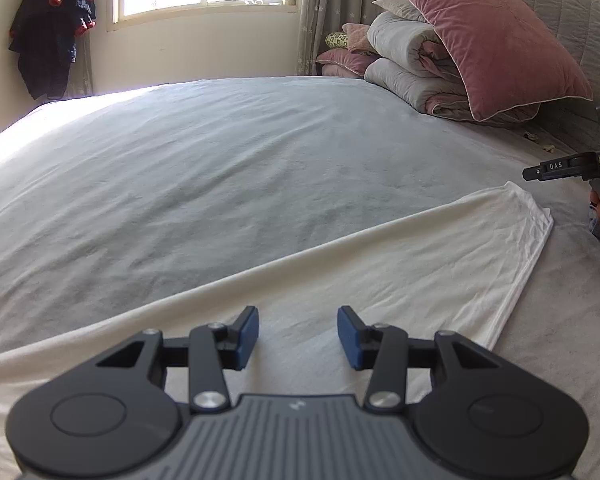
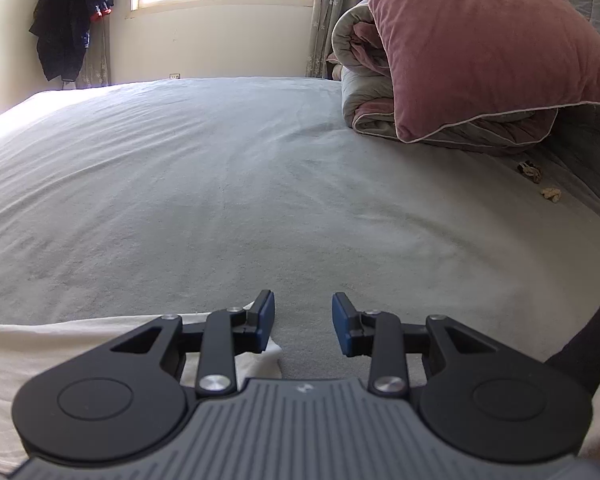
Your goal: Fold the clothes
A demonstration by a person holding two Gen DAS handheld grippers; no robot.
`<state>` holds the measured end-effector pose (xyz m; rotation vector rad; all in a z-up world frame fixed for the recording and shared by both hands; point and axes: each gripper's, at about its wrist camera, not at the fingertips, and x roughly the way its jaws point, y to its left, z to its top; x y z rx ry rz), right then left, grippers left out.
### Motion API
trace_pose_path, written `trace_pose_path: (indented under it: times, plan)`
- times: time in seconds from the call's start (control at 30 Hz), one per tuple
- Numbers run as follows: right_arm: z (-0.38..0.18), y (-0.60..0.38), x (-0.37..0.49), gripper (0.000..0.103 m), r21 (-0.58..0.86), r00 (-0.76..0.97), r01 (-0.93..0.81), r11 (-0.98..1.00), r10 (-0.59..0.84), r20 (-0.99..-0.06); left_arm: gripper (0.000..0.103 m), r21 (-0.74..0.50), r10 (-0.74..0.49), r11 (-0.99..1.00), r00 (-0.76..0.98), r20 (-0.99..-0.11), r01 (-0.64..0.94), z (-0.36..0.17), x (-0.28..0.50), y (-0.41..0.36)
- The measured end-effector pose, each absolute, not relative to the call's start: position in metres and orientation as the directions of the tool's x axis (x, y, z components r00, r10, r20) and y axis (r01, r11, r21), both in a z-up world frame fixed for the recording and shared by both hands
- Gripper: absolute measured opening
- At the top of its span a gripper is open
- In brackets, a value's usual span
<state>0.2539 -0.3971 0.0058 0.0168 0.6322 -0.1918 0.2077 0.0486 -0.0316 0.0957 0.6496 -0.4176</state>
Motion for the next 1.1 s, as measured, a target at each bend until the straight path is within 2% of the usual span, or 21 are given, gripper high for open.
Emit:
trace_pose_path:
  times: [0.27, 0.33, 0.37, 0.4, 0.47, 0.57, 0.6, 0.67, 0.83, 1.1]
  plan:
    - [0.004, -0.407, 0.235, 0.035, 0.118, 0.746, 0.188, 0.975, -0.064, -0.663, 0.045, -0.105, -0.385, 0.906, 0.697, -0.604, 0.41, -0.018, 0.188, 0.053]
    - [-0.004, -0.402, 0.234, 0.032, 0.1, 0.718, 0.171, 0.98, -0.054, -0.694, 0.045, -0.115, -0.387, 0.907, 0.691, -0.611, 0.405, -0.016, 0.184, 0.054]
    - [-0.009, -0.394, 0.233, 0.022, 0.043, 0.706, 0.161, 0.986, -0.084, -0.704, 0.045, -0.117, -0.383, 0.909, 0.69, -0.614, 0.4, -0.016, 0.182, 0.055]
    - [-0.012, -0.387, 0.231, 0.02, -0.037, 0.705, 0.158, 0.987, -0.139, -0.696, 0.045, -0.118, -0.379, 0.911, 0.69, -0.616, 0.395, -0.015, 0.179, 0.056]
    - [-0.009, -0.382, 0.228, 0.02, -0.076, 0.695, 0.194, 0.978, -0.192, -0.693, 0.045, -0.125, -0.374, 0.915, 0.693, -0.617, 0.383, -0.01, 0.172, 0.061]
    - [0.001, -0.382, 0.217, 0.02, -0.009, 0.701, 0.2, 0.98, -0.15, -0.697, 0.045, -0.142, -0.362, 0.925, 0.698, -0.618, 0.354, 0.0, 0.16, 0.073]
    - [0.005, -0.378, 0.21, 0.021, 0.003, 0.71, 0.185, 0.983, -0.132, -0.692, 0.045, -0.148, -0.358, 0.927, 0.699, -0.62, 0.344, 0.003, 0.156, 0.078]
    - [0.011, -0.37, 0.197, 0.031, 0.016, 0.715, 0.155, 0.988, -0.1, -0.692, 0.045, -0.158, -0.346, 0.934, 0.704, -0.62, 0.32, 0.01, 0.147, 0.087]
    - [0.024, -0.343, 0.155, 0.037, 0.068, 0.705, 0.067, 0.995, 0.001, -0.709, 0.045, -0.191, -0.306, 0.952, 0.713, -0.631, 0.24, 0.021, 0.118, 0.112]
    - [0.033, -0.314, 0.074, 0.041, 0.136, 0.676, -0.038, 0.99, 0.126, -0.726, 0.045, -0.227, -0.279, 0.959, 0.688, -0.67, 0.168, 0.011, 0.061, 0.128]
